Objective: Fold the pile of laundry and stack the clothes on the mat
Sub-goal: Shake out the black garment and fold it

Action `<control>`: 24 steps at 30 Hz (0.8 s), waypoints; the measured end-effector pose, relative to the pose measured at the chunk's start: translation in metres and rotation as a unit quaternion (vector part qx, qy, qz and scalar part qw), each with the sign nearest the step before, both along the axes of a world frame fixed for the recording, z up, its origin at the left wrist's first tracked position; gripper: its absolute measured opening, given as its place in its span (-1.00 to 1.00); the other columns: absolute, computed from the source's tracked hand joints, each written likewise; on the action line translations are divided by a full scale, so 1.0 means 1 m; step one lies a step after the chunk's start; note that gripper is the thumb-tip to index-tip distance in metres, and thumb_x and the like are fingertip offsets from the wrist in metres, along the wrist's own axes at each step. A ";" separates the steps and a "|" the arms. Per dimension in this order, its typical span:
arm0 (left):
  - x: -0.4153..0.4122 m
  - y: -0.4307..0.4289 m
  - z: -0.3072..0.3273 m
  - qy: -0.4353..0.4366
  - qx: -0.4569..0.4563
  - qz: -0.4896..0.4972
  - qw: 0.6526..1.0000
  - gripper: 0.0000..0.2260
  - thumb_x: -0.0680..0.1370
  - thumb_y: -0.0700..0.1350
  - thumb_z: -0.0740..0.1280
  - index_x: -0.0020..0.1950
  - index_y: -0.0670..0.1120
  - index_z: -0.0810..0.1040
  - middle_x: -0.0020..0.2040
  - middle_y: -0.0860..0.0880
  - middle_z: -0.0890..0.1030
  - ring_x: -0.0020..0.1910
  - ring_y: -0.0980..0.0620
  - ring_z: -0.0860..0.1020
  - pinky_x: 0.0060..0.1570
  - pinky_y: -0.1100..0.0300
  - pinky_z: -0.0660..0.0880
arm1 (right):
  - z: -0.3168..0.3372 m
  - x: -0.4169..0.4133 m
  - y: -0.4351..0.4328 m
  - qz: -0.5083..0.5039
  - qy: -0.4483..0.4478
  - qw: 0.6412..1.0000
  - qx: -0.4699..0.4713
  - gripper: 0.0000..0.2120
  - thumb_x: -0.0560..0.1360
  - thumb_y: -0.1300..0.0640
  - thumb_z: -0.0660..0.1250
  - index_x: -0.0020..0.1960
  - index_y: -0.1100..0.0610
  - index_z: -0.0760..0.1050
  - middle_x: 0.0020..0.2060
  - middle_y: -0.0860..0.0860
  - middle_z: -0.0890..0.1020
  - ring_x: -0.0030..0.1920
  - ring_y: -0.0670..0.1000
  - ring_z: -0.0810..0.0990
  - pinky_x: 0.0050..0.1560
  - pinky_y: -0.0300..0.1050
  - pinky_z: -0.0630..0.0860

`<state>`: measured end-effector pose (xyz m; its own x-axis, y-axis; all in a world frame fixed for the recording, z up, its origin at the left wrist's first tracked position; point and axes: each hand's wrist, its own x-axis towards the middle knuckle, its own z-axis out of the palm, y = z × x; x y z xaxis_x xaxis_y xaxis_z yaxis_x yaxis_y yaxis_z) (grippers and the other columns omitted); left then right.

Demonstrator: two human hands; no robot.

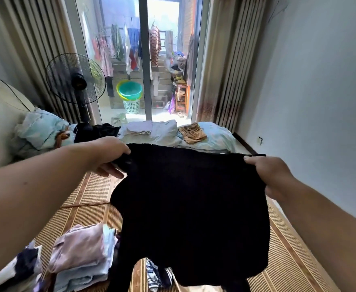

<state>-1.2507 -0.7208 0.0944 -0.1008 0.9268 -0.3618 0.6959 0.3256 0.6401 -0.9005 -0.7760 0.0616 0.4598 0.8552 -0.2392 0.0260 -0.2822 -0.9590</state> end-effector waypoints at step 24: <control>0.059 -0.037 0.019 -0.017 0.252 -0.245 0.936 -0.64 0.46 0.20 0.40 0.22 0.20 0.45 0.11 0.13 0.54 0.04 0.14 0.54 -0.01 0.20 0.46 | 0.020 -0.066 -0.020 0.317 -0.038 0.921 0.223 -0.70 0.48 0.27 0.41 0.07 -0.10 0.63 -0.04 -0.08 0.69 -0.07 -0.09 0.68 -0.13 -0.22 0.59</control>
